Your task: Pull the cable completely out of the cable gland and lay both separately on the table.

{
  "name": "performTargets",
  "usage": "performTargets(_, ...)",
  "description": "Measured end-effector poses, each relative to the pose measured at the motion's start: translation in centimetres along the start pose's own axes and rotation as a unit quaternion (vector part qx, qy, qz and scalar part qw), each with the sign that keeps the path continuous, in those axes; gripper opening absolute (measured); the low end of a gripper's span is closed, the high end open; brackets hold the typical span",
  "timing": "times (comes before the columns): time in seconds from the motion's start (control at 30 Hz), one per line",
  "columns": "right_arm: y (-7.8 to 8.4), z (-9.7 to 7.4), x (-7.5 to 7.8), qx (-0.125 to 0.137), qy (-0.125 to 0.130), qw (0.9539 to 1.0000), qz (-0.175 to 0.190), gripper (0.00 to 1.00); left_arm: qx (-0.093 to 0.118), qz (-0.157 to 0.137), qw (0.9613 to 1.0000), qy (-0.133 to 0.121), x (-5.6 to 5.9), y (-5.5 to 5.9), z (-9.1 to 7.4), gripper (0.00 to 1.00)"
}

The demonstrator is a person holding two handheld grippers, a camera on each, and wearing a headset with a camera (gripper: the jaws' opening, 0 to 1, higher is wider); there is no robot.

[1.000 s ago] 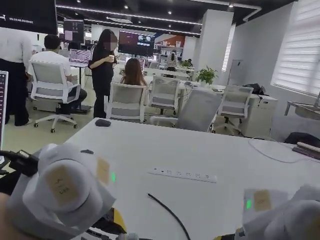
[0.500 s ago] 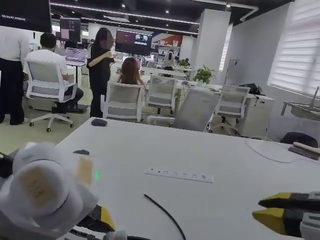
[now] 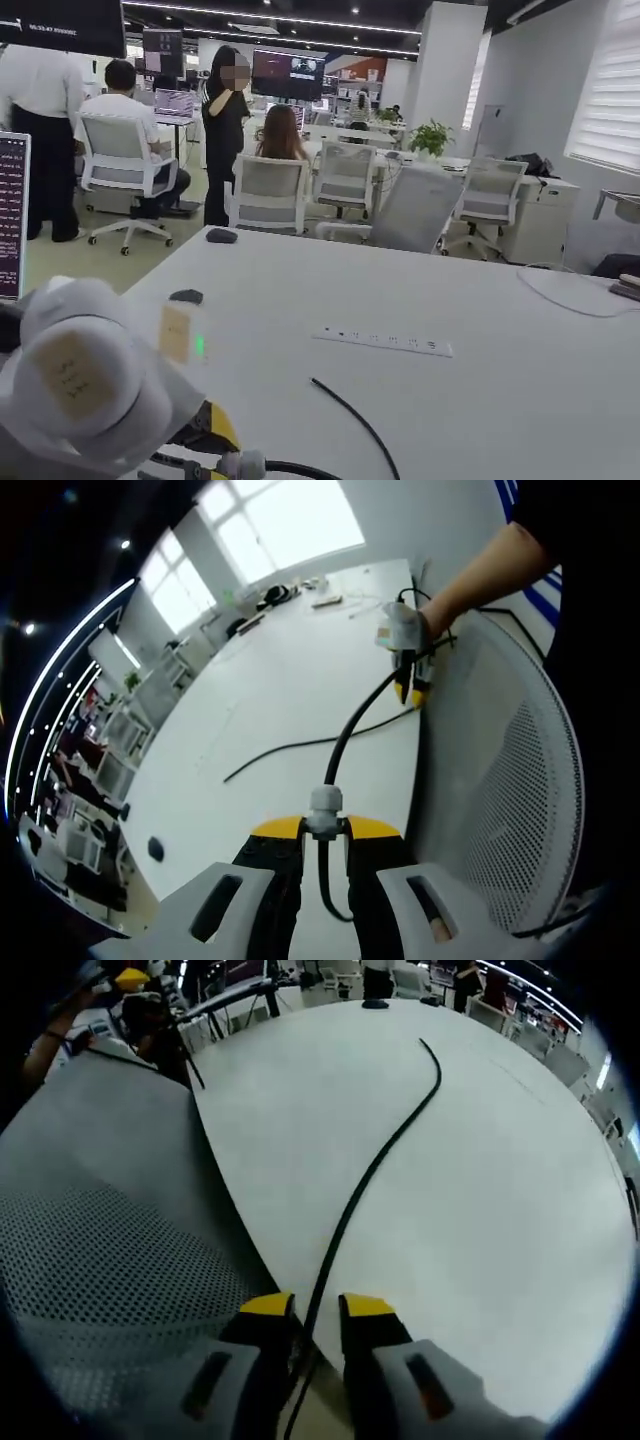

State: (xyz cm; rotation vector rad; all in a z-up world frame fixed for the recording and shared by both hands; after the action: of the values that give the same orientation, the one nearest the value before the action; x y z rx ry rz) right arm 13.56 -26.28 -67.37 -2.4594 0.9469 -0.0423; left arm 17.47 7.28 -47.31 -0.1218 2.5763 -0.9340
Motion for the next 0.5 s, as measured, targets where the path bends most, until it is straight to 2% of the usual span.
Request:
performTargets(0.03,-0.1,0.2,-0.1,0.002,-0.003,1.0000,-0.003,0.16,-0.002,-0.001,1.0000,0.000,0.0,0.0,0.0,0.16)
performTargets(0.1,0.0,0.7,-0.3,-0.012,-0.002,0.9997,-0.019,0.13,-0.006,-0.001,1.0000,-0.001,0.0,0.1,0.1,0.16)
performTargets(0.13,0.2,0.9,-0.1,-0.030,0.009,0.9985,-0.044,0.11,-0.006,-0.002,1.0000,-0.002,0.0,0.0,0.1,0.16)
performTargets(0.2,0.3,1.2,0.2,-0.046,0.020,0.9972,-0.055,0.07,-0.005,-0.005,1.0000,-0.003,0.0,0.0,0.1,0.16)
performTargets(0.23,-0.2,1.1,0.4,-0.028,0.017,0.9983,-0.049,0.06,-0.005,-0.006,1.0000,-0.004,0.1,-0.1,0.1,0.16)
performTargets(0.3,-0.3,1.0,0.6,-0.032,0.014,0.9986,-0.038,0.05,-0.005,-0.009,0.9999,-0.005,0.2,-0.1,0.1,0.16)
performTargets(0.33,-0.5,0.8,1.0,-0.029,0.026,0.9980,-0.049,0.05,-0.006,-0.008,0.9999,-0.005,0.2,-0.2,0.1,0.16)
performTargets(0.43,-1.2,0.3,2.5,-0.028,0.053,0.9969,-0.052,0.05,-0.007,-0.011,0.9999,-0.007,0.2,-0.1,0.2,0.16)
performTargets(0.5,-2.0,-0.4,4.2,-0.030,0.085,0.9944,-0.054,0.04,-0.007,-0.014,0.9998,-0.010,0.2,-0.1,0.1,0.16)
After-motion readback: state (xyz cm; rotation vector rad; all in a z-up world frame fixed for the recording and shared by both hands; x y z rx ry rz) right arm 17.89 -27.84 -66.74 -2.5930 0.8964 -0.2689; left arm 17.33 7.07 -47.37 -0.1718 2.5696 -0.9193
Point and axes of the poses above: the centre of the closed fingertips' face, and the gripper's own axes: z roughly forward along the fingers, x roughly to its right, y roughly out of its underside, the point moved 9 cm from there along -z, roughly backward along the fingers, and after that the axes turned 2 degrees about -z, right-handed, at the moved point
